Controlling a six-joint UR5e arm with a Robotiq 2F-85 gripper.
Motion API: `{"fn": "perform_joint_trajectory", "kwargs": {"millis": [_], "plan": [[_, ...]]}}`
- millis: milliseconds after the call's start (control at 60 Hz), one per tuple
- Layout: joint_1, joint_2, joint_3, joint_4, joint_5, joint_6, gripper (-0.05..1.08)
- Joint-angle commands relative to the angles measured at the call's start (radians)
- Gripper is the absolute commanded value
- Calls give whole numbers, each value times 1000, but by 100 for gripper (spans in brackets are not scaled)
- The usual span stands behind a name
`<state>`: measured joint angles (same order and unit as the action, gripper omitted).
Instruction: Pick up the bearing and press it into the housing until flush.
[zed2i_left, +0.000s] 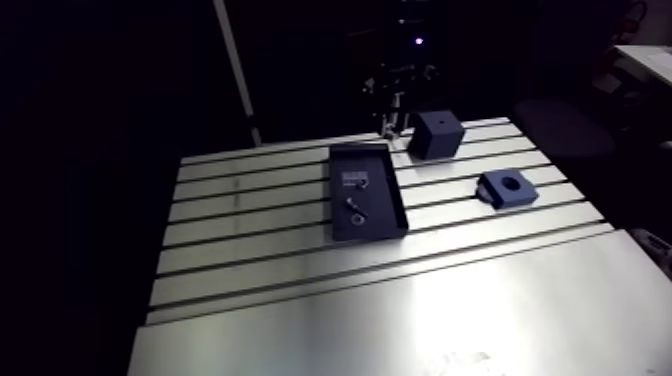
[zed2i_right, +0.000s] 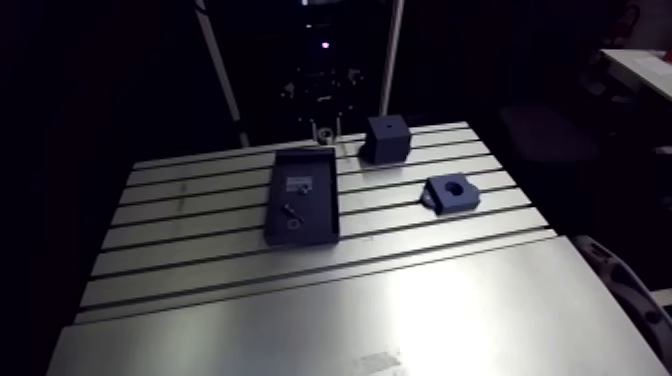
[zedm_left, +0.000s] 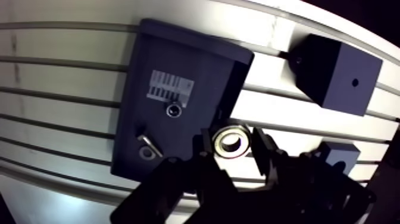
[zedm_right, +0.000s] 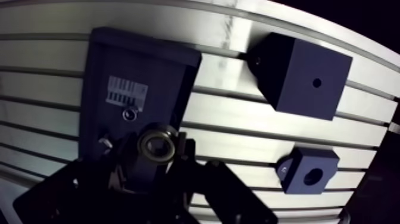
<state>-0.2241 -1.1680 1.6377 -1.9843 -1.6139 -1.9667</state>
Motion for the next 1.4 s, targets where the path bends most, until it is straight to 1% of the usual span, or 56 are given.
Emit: {"fn": "perform_joint_trajectory", "kwargs": {"millis": [17,33,83,250,500,550,783,1017,1183,1250,1300,1400], "plan": [[-149,-81,48,16,2,-148,62],[-162,-88,54,14,4,-156,62],[-172,-93,63,9,3,-164,62],[-234,-118,100,-4,3,-203,62],[-287,-129,131,-45,4,-208,62],[-310,-130,142,-59,4,-215,62],[-341,-130,162,-61,3,-229,63],[-357,-127,161,-74,4,-231,63],[-359,-113,155,-89,3,-232,63],[-366,-105,155,-89,3,-231,63],[-383,-95,158,-97,3,-229,63],[-383,-82,159,-117,1,-228,63]]}}
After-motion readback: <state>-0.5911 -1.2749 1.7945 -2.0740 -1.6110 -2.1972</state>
